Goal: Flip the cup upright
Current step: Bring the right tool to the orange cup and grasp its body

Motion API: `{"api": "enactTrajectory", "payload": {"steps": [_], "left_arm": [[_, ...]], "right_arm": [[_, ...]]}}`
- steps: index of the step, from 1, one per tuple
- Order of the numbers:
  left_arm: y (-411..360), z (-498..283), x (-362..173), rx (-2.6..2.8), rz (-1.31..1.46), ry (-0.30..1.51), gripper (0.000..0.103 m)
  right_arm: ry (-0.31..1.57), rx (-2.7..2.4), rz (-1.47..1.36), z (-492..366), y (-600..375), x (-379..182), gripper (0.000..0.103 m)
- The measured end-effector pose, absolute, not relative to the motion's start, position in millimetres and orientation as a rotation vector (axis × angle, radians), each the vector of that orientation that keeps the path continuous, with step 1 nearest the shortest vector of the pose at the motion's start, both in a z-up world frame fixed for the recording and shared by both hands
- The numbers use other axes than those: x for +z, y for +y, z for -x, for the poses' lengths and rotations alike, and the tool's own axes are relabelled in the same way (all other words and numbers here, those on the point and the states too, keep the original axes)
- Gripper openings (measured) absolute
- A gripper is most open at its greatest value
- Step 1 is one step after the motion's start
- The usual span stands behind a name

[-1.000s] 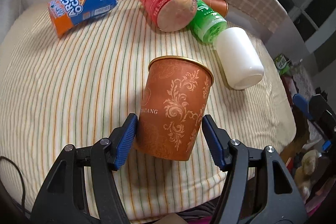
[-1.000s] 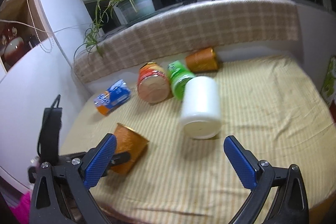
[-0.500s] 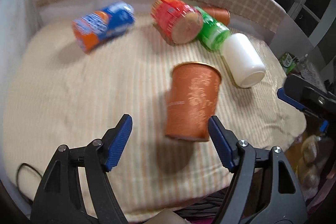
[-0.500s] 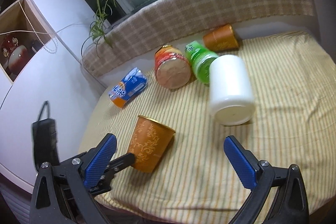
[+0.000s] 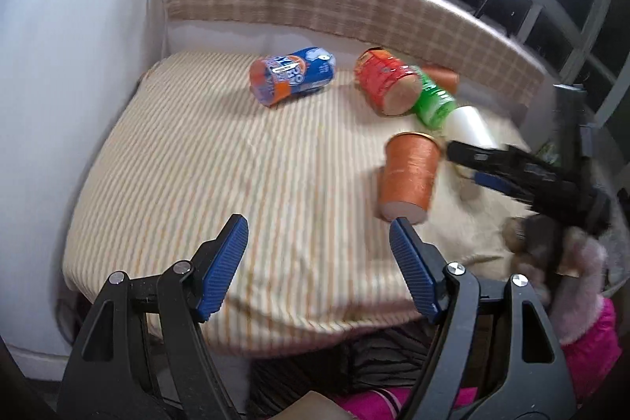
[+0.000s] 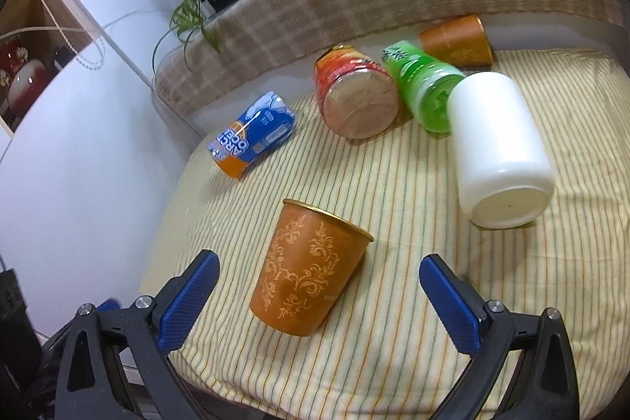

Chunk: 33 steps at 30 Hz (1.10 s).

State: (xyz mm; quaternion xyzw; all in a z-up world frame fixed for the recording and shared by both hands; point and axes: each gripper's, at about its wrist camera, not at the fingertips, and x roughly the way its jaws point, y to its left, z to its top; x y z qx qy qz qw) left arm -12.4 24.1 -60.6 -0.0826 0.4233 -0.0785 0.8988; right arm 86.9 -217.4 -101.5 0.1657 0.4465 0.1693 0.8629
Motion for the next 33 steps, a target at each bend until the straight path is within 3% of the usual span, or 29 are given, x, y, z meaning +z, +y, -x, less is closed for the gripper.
{"api": "enactTrajectory", "payload": {"steps": [16, 26, 33], "left_arm": [[-7.8, 30.8, -77.6, -0.102, 0.116, 0.837, 0.077], [-6.1, 26.3, -85.3, -0.124, 0.135, 0.851, 0.077], [-8.4, 17.2, -88.2, -0.144, 0.128, 0.859, 0.077]], "right_arm": [[1.046, 0.362, -0.352, -115.1, -197.5, -132.3, 0.101], [1.124, 0.37, -0.406, -125.7, -196.0, -147.1, 0.085], [1.129, 0.356, -0.432, -131.7, -202.8, -146.4, 0.082]]}}
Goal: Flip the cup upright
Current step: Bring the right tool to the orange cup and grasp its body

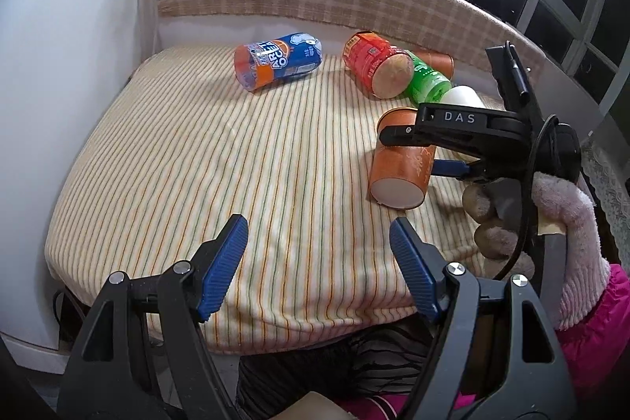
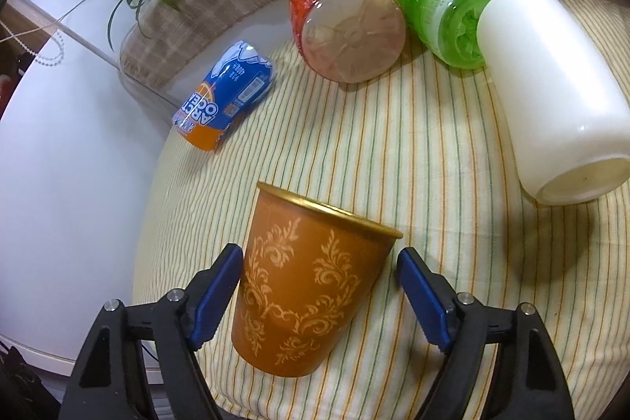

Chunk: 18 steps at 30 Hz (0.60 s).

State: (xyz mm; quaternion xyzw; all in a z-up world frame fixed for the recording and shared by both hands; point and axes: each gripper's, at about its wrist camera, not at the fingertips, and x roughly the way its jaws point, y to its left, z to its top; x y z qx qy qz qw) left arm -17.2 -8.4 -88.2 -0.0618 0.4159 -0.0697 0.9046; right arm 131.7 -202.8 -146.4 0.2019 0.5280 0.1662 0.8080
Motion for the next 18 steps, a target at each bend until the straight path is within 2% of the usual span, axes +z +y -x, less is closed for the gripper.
{"api": "enactTrajectory", "payload": {"steps": [3, 10, 18], "left_arm": [[-9.5, 13.5, -89.4, -0.152, 0.129, 0.866, 0.077], [-11.1, 8.0, -90.5, -0.163, 0.132, 0.875, 0.077], [-8.3, 2.3, -92.4, -0.165, 0.148, 0.879, 0.077]], "right_arm": [[1.139, 0.374, -0.445, -134.1, -204.1, -147.4, 0.075], [1.121, 0.395, -0.396, -132.6, -200.9, -140.0, 0.074], [0.977, 0.395, -0.179, -119.8, -191.9, -109.9, 0.071]]}}
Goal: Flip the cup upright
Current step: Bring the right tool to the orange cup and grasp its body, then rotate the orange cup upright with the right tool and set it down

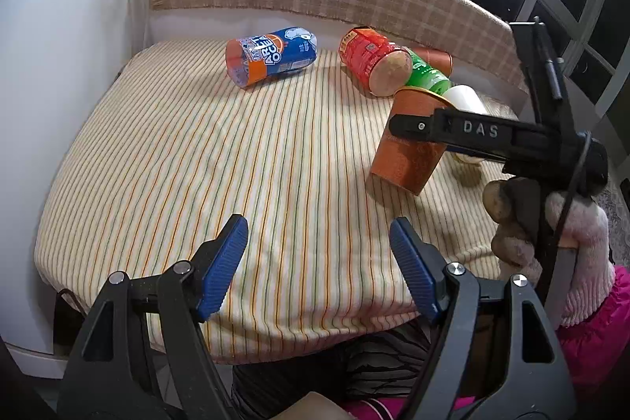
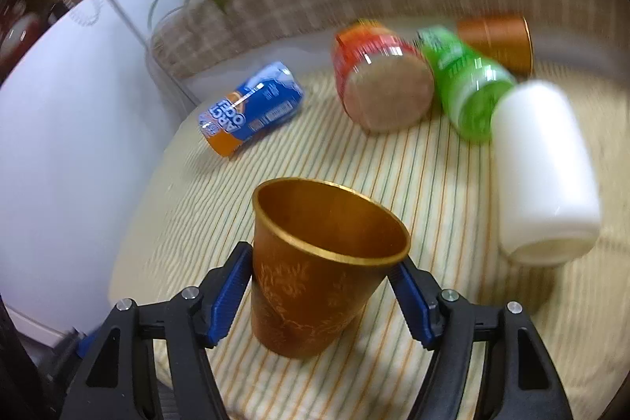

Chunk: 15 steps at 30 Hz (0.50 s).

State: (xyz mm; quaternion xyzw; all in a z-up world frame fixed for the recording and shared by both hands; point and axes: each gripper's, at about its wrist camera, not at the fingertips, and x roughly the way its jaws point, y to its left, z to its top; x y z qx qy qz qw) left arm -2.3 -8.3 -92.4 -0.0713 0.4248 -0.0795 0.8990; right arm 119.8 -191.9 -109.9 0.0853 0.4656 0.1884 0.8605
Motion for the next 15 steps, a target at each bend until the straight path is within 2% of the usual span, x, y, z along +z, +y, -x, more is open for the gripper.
{"api": "enactTrajectory", "payload": {"steps": [15], "left_arm": [[4.8, 0.4, -92.0, -0.132, 0.172, 0.865, 0.077]], "right_arm": [[0.711, 0.287, 0.25, -100.8, -164.0, -102.3, 0.07]]}}
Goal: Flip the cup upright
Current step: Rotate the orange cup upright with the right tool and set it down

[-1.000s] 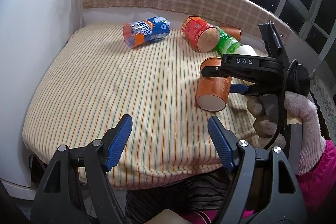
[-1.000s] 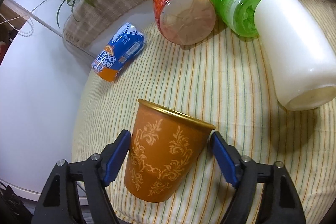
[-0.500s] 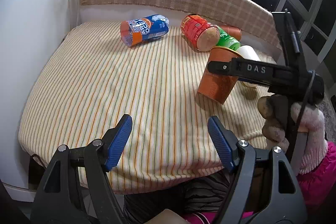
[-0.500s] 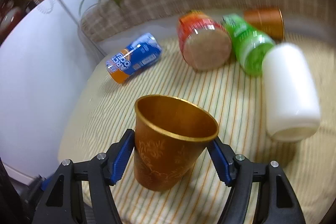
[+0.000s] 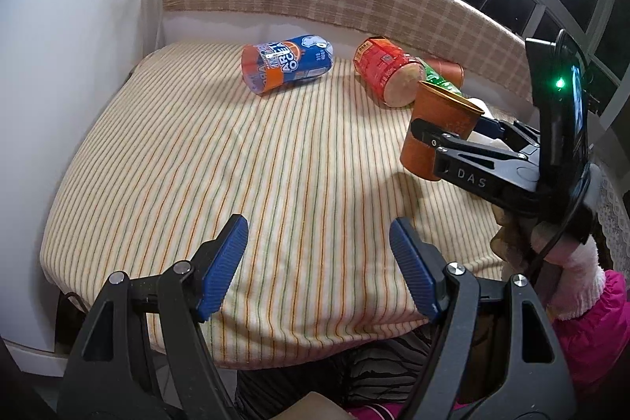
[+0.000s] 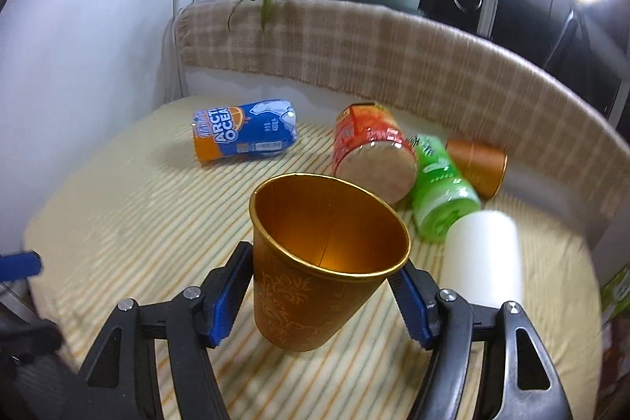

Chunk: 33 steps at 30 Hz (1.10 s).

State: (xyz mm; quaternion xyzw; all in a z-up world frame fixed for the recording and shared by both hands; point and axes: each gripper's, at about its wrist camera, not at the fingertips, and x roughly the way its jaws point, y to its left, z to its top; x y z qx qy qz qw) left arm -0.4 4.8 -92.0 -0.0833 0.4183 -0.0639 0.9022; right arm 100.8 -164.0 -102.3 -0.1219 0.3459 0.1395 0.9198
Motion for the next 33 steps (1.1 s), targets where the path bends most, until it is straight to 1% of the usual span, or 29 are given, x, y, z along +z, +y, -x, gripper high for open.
{"api": "enactTrajectory", "payload": {"steps": [15, 25, 28, 30, 32, 33], "left_arm": [[11.1, -2.0, -93.7, -0.126, 0.18, 0.867, 0.077], [9.1, -2.3, -91.5, -0.13, 0.175, 0.863, 0.077], [6.2, -3.8, -91.6, -0.13, 0.171, 0.861, 0.077], [4.9, -4.4, -91.7, -0.131, 0.166, 0.861, 0.077], [3.4, -4.8, -91.1, -0.132, 0.158, 0.856, 0.077], [2.5, -4.6, -90.6, -0.132, 0.154, 0.852, 0.077]], "right_arm": [[0.678, 0.231, 0.282, -110.0, -152.6, -119.5, 0.071], [0.682, 0.242, 0.281, -107.1, -152.5, -121.3, 0.071], [0.682, 0.253, 0.287, -103.6, -151.2, -122.3, 0.075], [0.676, 0.256, 0.292, -100.6, -150.3, -121.8, 0.083], [0.668, 0.26, 0.29, -96.9, -150.4, -119.8, 0.087], [0.666, 0.265, 0.287, -94.5, -150.7, -118.1, 0.088]]}}
